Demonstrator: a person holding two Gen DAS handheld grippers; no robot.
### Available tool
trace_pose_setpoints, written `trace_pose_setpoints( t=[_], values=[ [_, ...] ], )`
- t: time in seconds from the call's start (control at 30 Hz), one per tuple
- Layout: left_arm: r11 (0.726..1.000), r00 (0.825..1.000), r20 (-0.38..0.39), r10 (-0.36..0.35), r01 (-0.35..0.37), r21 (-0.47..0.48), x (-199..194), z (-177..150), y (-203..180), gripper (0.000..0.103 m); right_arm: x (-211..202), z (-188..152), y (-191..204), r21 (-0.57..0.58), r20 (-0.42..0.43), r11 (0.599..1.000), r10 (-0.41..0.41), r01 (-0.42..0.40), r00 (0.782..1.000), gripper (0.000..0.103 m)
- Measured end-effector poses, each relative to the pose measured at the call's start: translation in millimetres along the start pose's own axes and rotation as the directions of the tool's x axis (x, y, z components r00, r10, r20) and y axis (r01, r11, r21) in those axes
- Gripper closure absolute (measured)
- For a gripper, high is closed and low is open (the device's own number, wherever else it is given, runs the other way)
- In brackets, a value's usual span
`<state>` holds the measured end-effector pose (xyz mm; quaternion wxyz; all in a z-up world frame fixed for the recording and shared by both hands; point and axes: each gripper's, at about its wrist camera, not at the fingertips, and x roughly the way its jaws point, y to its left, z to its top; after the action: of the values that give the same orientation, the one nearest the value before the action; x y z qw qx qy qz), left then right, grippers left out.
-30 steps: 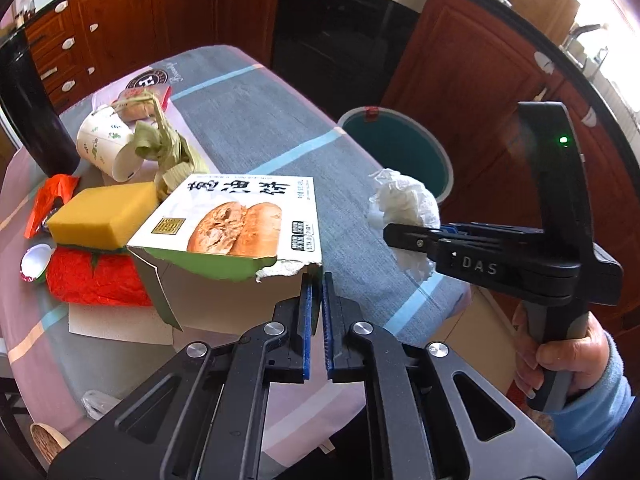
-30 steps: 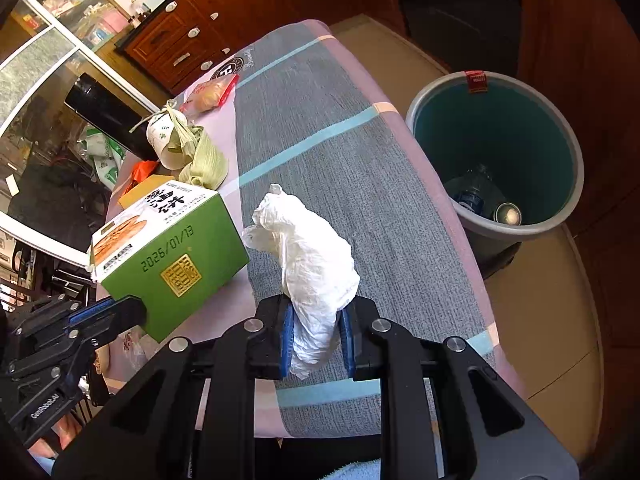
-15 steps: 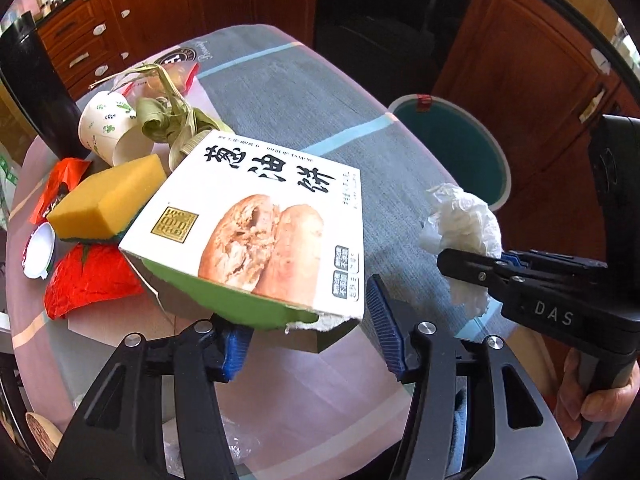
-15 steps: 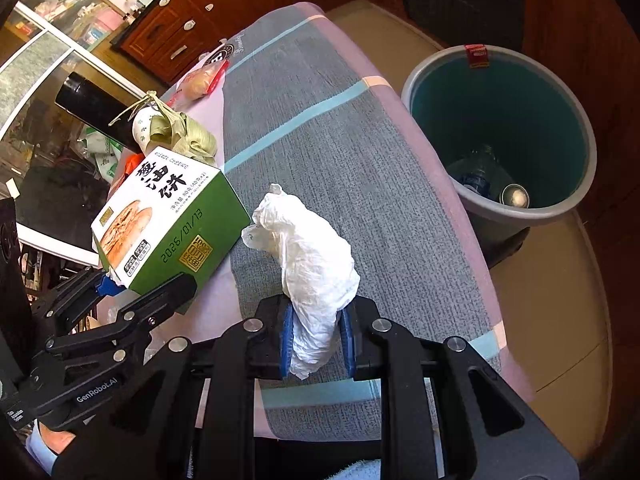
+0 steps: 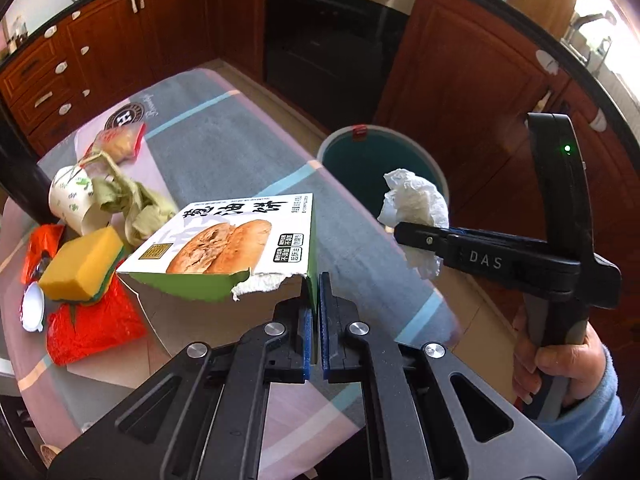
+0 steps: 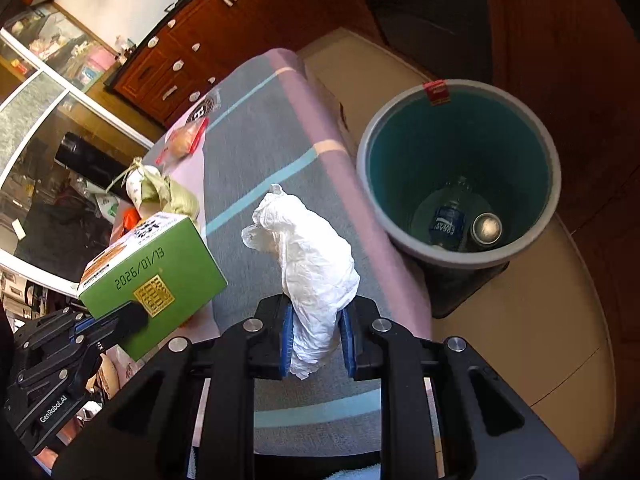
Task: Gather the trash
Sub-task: 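Carry box and tissue over the bin and open both tools to drop them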
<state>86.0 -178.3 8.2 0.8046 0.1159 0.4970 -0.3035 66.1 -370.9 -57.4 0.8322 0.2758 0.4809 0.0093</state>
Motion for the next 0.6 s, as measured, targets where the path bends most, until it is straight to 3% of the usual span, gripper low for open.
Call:
trace_pose_setpoints(
  t=[0.33,0.6],
  values=[
    [0.988,0.996,-0.001,-0.087,0.086,0.131,38,65,-65,0.099,-38,36,-71,0.105,0.096,0.990,-0.102,0.092,0.990,0.085],
    [0.970,0.983,-0.076,-0.167,0.177,0.163,94,93,-97,0.099,-31,51,-105,0.159,0.051,0.975,-0.163,0.153,0.985,0.085]
  ],
)
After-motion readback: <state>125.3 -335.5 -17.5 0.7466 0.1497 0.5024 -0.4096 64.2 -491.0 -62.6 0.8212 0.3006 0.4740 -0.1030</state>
